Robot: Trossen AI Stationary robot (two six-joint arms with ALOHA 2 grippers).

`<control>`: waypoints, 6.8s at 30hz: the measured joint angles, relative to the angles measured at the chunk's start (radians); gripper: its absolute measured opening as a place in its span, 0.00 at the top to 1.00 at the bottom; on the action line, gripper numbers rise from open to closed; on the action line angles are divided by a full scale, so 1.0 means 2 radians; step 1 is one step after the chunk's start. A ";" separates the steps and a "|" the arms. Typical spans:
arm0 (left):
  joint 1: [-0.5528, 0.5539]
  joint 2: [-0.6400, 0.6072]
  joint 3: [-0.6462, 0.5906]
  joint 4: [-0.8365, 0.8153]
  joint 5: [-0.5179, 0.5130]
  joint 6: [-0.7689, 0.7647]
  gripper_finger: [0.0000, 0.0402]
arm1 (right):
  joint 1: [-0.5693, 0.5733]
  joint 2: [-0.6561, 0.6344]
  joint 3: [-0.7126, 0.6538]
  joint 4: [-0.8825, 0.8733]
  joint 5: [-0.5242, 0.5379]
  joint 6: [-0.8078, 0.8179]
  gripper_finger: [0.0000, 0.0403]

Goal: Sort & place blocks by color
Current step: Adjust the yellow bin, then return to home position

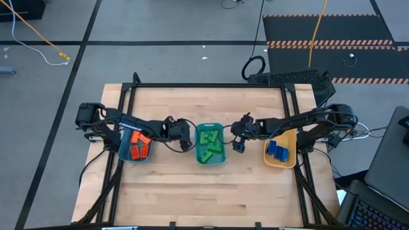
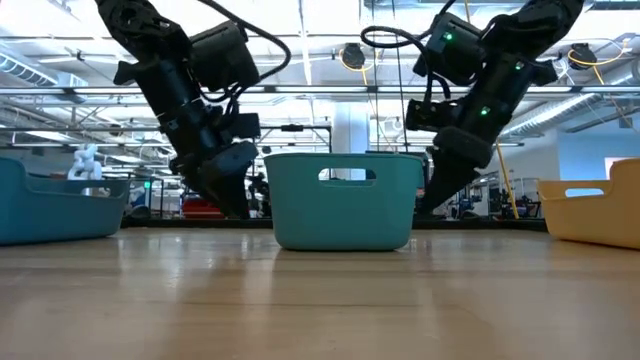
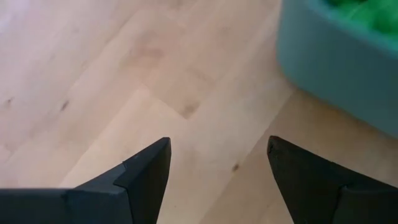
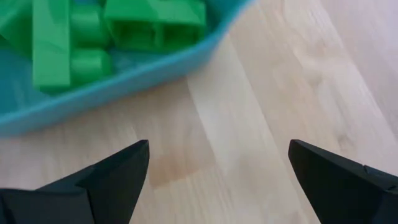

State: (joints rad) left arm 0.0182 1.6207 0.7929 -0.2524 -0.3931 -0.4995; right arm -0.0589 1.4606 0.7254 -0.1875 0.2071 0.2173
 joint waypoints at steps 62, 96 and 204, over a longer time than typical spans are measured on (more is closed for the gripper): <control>-0.001 -0.213 0.000 0.017 0.025 0.140 0.33 | 0.153 -0.025 0.156 -0.409 0.059 0.042 0.06; -0.061 -0.552 -0.249 0.139 0.105 0.155 0.99 | 0.135 -0.421 -0.098 -0.168 0.040 0.099 0.96; -0.061 -0.809 -0.391 0.135 0.207 0.261 0.95 | 0.121 -0.716 -0.355 0.111 -0.065 -0.101 1.00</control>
State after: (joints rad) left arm -0.1043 0.0025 0.0101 0.0181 0.0212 0.0216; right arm 0.1825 0.0296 0.0147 0.0353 0.0768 0.0147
